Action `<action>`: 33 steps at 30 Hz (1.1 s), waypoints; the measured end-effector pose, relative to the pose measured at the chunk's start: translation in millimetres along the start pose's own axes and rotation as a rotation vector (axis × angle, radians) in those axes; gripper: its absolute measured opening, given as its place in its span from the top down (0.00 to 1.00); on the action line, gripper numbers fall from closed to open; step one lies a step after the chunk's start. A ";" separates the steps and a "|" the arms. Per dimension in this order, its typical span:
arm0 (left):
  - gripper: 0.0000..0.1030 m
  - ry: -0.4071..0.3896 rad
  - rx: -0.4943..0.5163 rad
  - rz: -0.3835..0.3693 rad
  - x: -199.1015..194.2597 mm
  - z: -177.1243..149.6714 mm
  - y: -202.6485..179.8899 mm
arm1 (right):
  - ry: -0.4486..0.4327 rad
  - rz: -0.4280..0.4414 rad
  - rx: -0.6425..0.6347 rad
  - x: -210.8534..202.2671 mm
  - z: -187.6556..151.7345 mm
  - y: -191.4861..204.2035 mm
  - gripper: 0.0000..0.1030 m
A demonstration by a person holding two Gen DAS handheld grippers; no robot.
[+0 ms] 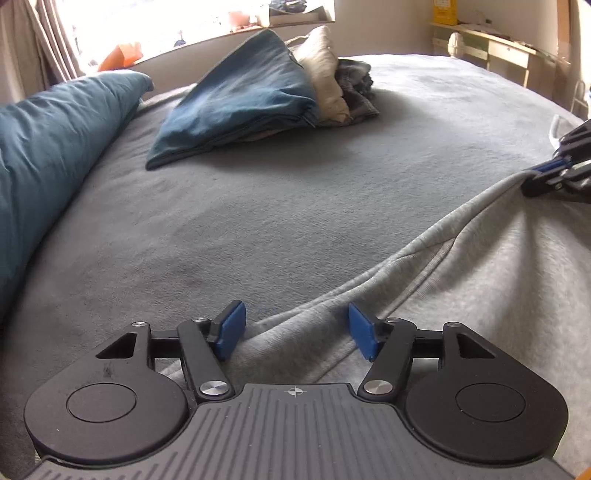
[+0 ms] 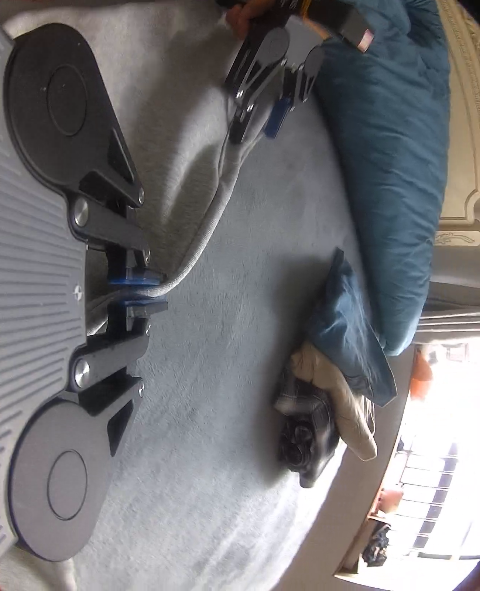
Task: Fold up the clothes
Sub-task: 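Pinch the drawstring cord with the right tool and pull it straight, then open both tools and move them back over the sweatpants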
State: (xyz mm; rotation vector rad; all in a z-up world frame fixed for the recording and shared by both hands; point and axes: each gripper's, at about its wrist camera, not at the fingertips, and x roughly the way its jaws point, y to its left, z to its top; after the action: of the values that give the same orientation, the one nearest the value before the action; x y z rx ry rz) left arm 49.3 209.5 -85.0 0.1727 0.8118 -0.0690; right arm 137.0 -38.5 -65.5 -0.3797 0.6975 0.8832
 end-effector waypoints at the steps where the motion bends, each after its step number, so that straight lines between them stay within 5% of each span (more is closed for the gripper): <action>1: 0.40 -0.003 -0.002 0.013 -1.3 0.4 0.1 | 0.012 -0.007 0.007 6.8 -1.4 -1.3 0.94; 7: 0.42 -0.010 0.042 0.118 -16.5 -8.1 13.2 | 0.021 -0.030 0.032 9.2 -5.8 -1.3 0.94; 10: 0.40 0.016 -0.020 0.161 -6.3 -17.0 28.9 | 0.034 0.003 0.111 18.0 -11.4 -11.8 0.91; 13: 0.37 0.028 -0.161 0.136 -4.3 -16.7 46.2 | 0.031 0.057 0.211 9.3 -10.3 -30.9 0.75; 15: 0.37 0.038 -0.221 0.138 -5.3 -13.7 50.9 | 0.023 0.076 0.282 -4.0 -10.8 -47.7 0.55; 19: 0.37 0.006 -0.300 0.163 -13.8 -5.0 49.1 | -0.033 0.083 0.398 -52.8 -16.7 -92.1 0.54; 24: 0.37 -0.079 -0.327 0.037 -21.1 18.6 17.2 | -0.038 -0.020 0.322 -103.5 -29.5 -112.4 0.53; 29: 0.37 -0.085 -0.189 -0.136 -13.2 43.6 -42.7 | 0.035 -0.093 0.068 -109.7 -49.6 -75.7 0.54; 33: 0.37 -0.078 -0.081 -0.202 0.2 43.9 -79.9 | 0.073 -0.152 -0.080 -97.8 -61.2 -56.0 0.58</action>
State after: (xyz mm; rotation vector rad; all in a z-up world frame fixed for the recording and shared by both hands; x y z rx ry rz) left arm 70.6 122.9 -65.6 0.0106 0.7508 -0.2316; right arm 115.1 -162.4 -40.6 -0.5314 0.6924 0.7572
